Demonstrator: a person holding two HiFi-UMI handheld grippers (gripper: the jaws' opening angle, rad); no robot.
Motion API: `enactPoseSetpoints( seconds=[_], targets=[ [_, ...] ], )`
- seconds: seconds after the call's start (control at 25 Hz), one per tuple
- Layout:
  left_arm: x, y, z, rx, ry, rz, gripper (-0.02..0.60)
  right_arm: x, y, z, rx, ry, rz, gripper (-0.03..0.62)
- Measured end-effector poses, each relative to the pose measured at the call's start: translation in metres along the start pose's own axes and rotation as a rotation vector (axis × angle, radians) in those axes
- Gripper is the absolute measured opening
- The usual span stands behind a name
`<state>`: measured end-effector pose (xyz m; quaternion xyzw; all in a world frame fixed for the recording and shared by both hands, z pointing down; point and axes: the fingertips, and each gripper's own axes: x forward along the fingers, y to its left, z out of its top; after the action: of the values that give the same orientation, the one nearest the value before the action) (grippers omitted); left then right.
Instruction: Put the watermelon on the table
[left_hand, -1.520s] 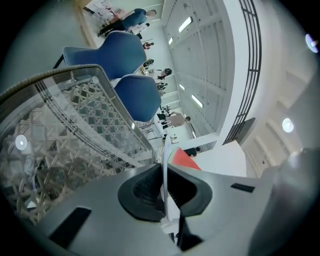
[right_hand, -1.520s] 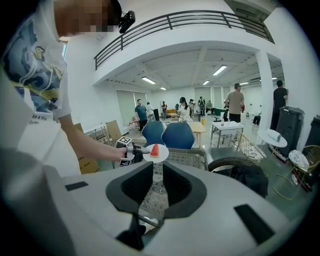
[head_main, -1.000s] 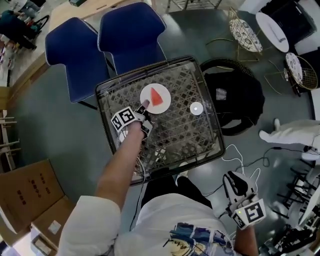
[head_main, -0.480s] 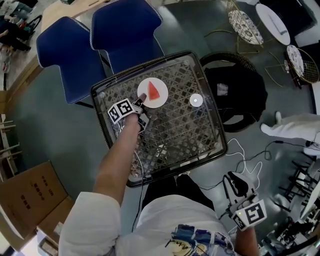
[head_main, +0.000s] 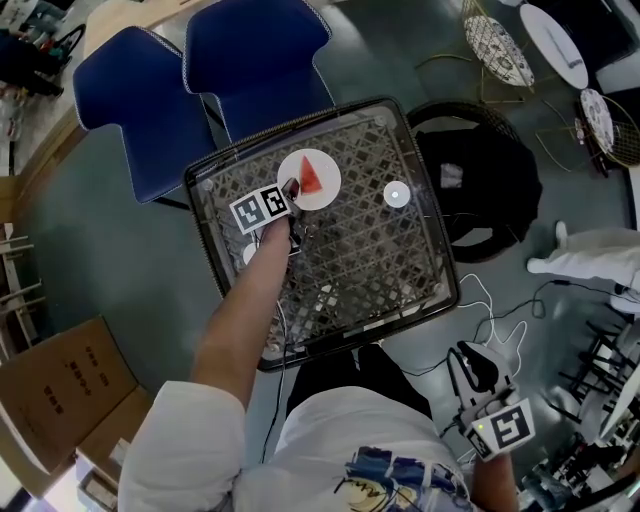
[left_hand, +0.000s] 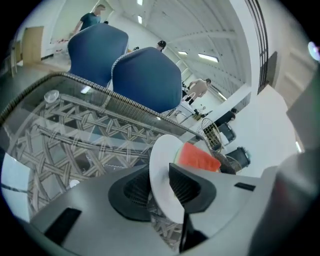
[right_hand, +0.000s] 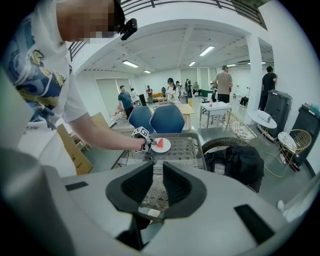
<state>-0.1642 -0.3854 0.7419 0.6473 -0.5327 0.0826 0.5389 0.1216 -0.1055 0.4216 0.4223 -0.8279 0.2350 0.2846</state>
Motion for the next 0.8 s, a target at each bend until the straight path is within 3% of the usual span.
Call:
enactPoseSetpoints(
  seconds=[0.44,0.8],
  targets=[
    [0.0,0.01,0.002,0.334,0.014,0.238,0.138,-0.001,0.001,-0.006,0.007,0.001,0.006,0.066],
    [-0.026,0.014,0.004,0.314,-0.025,0.255,0.138,-0.003,-0.001,-0.01,-0.017,-0.027,0.033,0.066]
  ],
)
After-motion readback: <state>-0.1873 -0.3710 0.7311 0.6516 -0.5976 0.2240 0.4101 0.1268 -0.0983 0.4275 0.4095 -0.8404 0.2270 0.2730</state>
